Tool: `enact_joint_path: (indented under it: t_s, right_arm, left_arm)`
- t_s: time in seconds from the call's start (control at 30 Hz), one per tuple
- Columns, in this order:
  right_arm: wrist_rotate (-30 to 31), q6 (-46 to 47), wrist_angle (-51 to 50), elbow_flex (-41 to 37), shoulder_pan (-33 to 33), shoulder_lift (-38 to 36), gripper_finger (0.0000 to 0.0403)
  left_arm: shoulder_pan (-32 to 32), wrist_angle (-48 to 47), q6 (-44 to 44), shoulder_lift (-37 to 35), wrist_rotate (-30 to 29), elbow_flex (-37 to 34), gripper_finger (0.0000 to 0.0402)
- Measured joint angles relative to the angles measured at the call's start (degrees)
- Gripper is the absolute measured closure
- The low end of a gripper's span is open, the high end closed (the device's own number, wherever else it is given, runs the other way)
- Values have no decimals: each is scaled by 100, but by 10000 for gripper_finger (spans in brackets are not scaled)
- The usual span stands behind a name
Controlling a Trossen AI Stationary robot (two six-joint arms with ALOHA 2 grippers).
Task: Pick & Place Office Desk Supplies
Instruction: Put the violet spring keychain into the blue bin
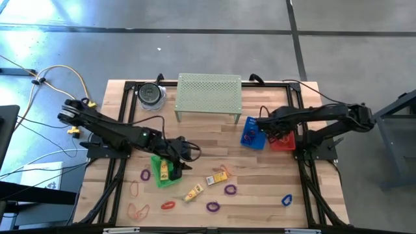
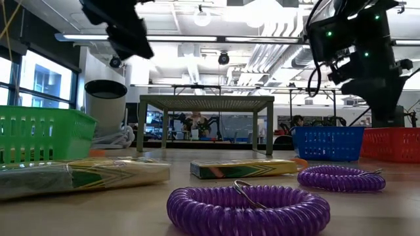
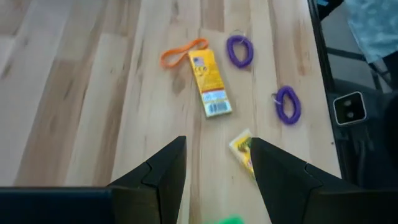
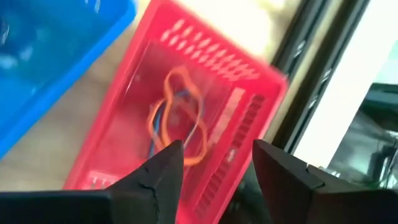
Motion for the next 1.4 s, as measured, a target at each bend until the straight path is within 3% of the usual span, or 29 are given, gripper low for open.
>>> enact_joint_path:
  t_s: [0.47, 0.6, 0.77, 0.93, 1.07, 1.27, 1.4]
  right_arm:
    - [2133, 811, 523, 0, 934, -983, 226]
    - [2698, 350, 1249, 0, 1334, -1230, 227]
    - [3168, -971, 2721, 2, 1820, -1368, 227]
    - [3105, -2444, 4465, 2, 2229, -1386, 227]
    - [2754, -3390, 5762, 4, 2520, -1385, 227]
    - [1388, -4315, 7109, 4, 2811, -1369, 227]
    - [218, -4589, 7601, 4, 2917, -1336, 227]
  left_arm:
    - [-896, -2946, -2510, -1235, -778, 0, 228]
    - [-1270, -3721, -2931, -1176, -687, 0, 228]
    - [-1806, -4511, -3638, -991, -521, 0, 228]
    - [-2186, -4739, -4919, -804, -463, 0, 228]
    - [-2346, -4738, -5162, -530, -363, 0, 228]
    - [-2438, -4740, -4270, 86, 110, 0, 228]
    - [-2263, -4753, -4734, 357, 394, -2, 228]
